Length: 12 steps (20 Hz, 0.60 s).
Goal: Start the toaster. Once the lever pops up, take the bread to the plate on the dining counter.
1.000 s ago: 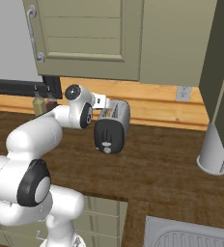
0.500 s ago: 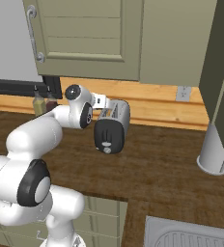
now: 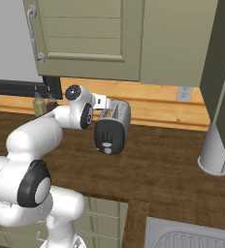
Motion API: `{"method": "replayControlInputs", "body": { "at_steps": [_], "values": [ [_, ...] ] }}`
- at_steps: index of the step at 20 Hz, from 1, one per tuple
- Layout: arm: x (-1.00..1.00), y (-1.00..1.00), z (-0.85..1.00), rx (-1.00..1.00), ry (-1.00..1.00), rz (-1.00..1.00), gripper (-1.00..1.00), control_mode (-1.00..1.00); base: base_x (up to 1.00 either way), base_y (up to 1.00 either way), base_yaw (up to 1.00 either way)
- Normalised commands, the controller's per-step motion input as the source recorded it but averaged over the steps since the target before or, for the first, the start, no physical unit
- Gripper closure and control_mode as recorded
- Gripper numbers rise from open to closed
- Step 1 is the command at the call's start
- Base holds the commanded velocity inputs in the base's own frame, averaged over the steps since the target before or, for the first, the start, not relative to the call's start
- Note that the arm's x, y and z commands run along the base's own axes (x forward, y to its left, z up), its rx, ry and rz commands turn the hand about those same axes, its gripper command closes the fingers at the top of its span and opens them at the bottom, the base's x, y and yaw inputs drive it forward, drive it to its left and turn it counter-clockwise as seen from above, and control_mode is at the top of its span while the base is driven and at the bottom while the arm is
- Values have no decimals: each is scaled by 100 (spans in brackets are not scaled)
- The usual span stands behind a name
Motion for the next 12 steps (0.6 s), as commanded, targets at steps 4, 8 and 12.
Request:
{"method": "replayControlInputs", "body": {
  "at_steps": [4,8,12],
  "values": [
    [0,0,0,0,0,0,-100,-100,0,0,0],
    [0,0,0,0,0,0,-100,-100,0,0,0],
    [0,0,0,0,0,0,-100,-100,0,0,0]
  ]
}}
